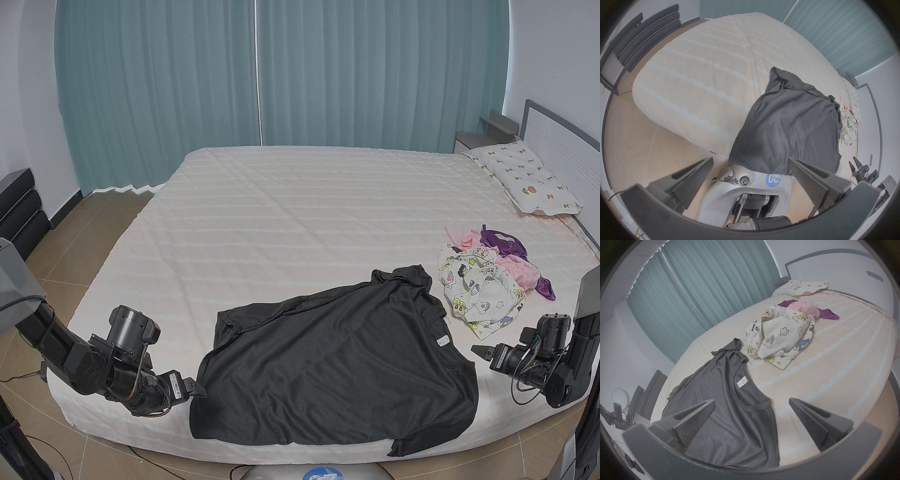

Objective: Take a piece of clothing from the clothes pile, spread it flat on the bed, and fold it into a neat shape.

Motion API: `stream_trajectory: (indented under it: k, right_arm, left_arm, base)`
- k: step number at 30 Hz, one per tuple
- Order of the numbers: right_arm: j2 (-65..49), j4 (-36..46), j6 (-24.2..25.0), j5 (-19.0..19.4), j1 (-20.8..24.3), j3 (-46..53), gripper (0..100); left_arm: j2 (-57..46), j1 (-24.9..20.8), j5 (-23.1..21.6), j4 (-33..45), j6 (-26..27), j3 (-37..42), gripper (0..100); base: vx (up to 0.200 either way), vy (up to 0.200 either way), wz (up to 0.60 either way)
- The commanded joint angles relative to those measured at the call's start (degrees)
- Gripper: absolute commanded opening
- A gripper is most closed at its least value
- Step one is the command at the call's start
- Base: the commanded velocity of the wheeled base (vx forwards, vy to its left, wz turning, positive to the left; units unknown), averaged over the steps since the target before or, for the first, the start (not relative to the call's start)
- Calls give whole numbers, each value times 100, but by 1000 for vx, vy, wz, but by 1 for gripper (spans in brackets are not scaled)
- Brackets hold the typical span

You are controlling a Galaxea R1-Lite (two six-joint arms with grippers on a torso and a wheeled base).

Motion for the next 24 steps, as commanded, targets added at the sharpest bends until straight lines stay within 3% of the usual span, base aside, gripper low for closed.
stream_trajectory:
  k: [1,3,13,21,24]
  right_arm:
    - [49,-8,-3,-1,28,24,100]
    - [58,-26,5,-1,37,24,100]
    - [75,-26,5,-1,81,24,100]
    - [75,-26,5,-1,125,24,100]
    - [75,-26,14,-1,160,24,100]
  left_arm:
    - [81,-18,6,-4,-9,-11,100]
    - [117,-27,6,-4,-9,-29,100]
    - [117,-106,-12,-83,-211,-47,100]
    - [213,-124,-30,-136,-844,-451,100]
    - [372,-80,32,-522,-1072,-635,100]
  base:
    - [0,0,0]
    - [0,0,0]
    - [0,-200,0]
    - [0,-200,0]
    - [0,0,0]
